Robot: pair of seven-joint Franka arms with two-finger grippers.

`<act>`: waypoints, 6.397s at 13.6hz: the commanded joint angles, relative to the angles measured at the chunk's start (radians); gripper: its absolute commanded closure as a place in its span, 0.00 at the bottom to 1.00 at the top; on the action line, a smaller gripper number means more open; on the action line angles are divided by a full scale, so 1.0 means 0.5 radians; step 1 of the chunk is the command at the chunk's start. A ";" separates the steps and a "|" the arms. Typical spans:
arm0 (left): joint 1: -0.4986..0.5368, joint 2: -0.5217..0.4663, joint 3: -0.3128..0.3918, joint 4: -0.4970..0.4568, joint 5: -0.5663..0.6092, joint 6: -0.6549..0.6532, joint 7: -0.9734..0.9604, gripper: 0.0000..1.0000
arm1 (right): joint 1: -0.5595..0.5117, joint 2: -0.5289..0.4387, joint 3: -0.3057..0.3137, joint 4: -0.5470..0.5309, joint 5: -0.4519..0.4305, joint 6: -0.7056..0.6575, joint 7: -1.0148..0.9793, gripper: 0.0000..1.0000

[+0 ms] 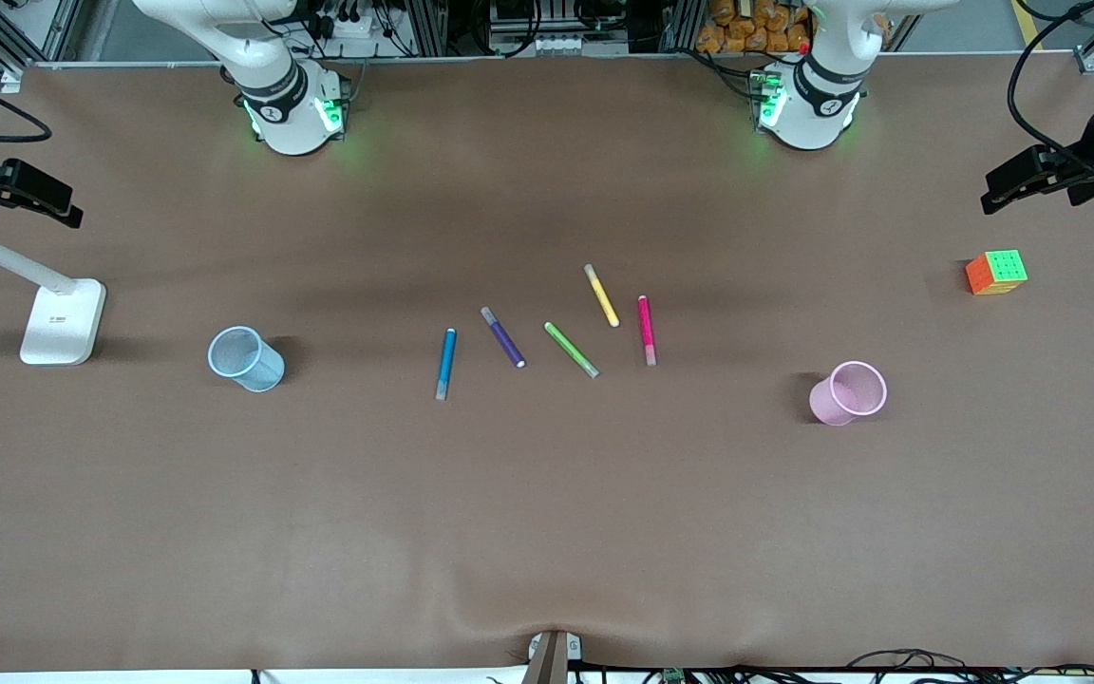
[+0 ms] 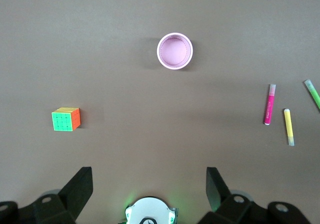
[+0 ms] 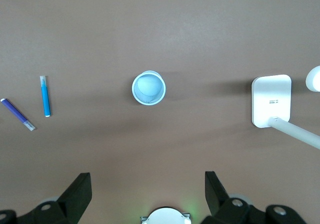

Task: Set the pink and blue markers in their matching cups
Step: 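Move the left gripper from rest toward the pink marker, then lower the left gripper and grasp the pink marker, then carry the pink marker with the left gripper over the pink cup, then lower the pink marker into the pink cup while the right gripper reaches the blue marker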

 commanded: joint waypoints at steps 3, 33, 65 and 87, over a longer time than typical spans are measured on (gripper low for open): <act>0.010 0.019 -0.005 0.042 0.000 -0.010 0.007 0.00 | -0.015 -0.018 0.027 0.008 -0.001 -0.024 0.027 0.00; -0.631 1.366 -0.306 -0.280 -0.257 1.407 -1.183 0.14 | -0.003 -0.018 0.030 -0.001 -0.004 -0.042 0.024 0.00; -0.193 0.734 -0.269 -0.152 0.172 0.884 -1.462 1.00 | 0.025 -0.015 0.030 0.005 -0.004 -0.015 0.024 0.00; -0.061 1.209 -0.220 0.119 0.942 0.837 -2.131 1.00 | 0.754 0.325 0.036 0.008 -0.001 0.331 0.762 0.00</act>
